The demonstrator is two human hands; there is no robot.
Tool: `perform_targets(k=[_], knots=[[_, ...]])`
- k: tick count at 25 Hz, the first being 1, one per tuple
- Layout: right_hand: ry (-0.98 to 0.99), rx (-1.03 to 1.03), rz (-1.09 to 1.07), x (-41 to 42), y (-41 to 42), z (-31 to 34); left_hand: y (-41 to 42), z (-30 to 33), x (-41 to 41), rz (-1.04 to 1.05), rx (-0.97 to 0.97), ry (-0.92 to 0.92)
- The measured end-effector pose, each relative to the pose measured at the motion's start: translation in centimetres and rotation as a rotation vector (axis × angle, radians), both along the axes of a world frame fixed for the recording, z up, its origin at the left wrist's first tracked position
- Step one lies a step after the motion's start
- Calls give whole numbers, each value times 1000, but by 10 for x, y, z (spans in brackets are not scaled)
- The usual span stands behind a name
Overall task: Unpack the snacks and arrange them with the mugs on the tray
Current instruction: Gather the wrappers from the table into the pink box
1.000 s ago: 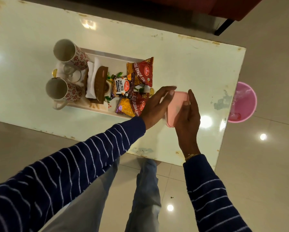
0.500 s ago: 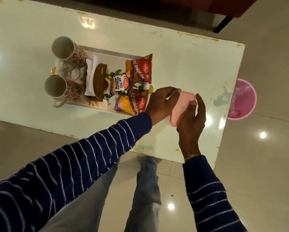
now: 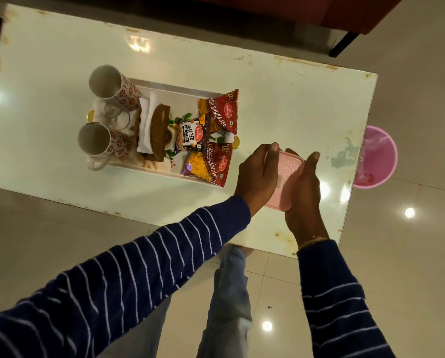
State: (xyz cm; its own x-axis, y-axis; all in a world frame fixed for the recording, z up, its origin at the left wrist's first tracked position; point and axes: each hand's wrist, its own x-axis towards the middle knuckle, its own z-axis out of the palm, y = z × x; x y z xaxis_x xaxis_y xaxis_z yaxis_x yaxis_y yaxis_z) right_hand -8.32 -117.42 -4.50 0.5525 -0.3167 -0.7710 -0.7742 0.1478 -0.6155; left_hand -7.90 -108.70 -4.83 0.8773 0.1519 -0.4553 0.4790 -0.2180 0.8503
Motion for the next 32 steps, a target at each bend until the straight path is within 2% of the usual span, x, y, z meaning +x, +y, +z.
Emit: perform_targets(k=[4, 9, 16, 18, 21, 25, 32], knots=[[-21, -146, 40, 5, 5, -2, -3, -4, -3, 55, 28, -42], [-15, -117, 34, 8, 4, -15, 0, -18, 5, 13, 64, 43], [-164, -196, 265, 11, -8, -39, 5, -39, 35, 115, 9, 59], [-168, -269, 312, 11, -8, -47, 3, -46, 38, 52, 16, 67], [-141, -313, 270, 10, -9, -63, 6, -60, 34, -52, 162, -13], [-117, -358, 286, 6, -7, -80, 20, -74, 27, -87, 301, 2], [-146, -440, 340, 7, -3, -88, 29, -75, 34, -75, 274, -9]])
